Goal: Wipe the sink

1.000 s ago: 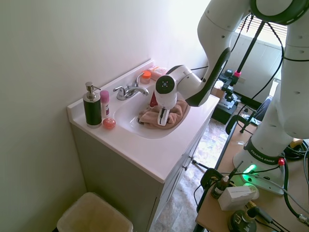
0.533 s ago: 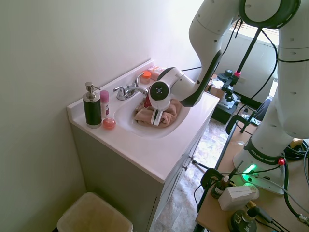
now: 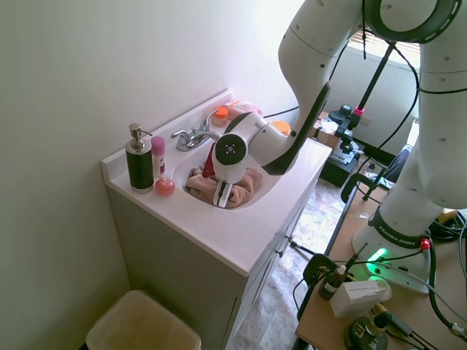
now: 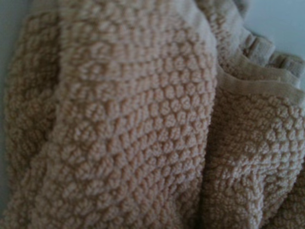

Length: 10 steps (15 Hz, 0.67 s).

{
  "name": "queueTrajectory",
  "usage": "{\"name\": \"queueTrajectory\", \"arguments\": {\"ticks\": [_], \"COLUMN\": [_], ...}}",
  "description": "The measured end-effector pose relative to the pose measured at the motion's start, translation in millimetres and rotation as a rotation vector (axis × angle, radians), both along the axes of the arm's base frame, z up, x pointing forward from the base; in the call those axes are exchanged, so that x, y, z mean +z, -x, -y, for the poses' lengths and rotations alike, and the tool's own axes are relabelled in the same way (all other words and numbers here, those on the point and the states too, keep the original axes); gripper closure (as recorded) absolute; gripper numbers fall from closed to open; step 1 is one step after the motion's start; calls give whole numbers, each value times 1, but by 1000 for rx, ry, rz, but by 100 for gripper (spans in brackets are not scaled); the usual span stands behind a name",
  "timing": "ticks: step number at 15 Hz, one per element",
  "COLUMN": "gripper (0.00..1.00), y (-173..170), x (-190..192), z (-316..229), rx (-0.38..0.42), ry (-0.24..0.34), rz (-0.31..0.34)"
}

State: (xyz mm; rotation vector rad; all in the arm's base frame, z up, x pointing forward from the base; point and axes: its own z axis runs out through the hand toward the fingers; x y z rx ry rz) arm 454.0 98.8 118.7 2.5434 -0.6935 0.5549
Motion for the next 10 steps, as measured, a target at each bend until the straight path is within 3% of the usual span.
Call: {"name": "queueTrajectory", "arguments": {"ticks": [3,10], "gripper": [100,100], "y": [2,-3], "x": [1,35], "z": [-5,-19], "rx": [-45,-161], "ry": [-31,-242], "rz": [-22,-106]}}
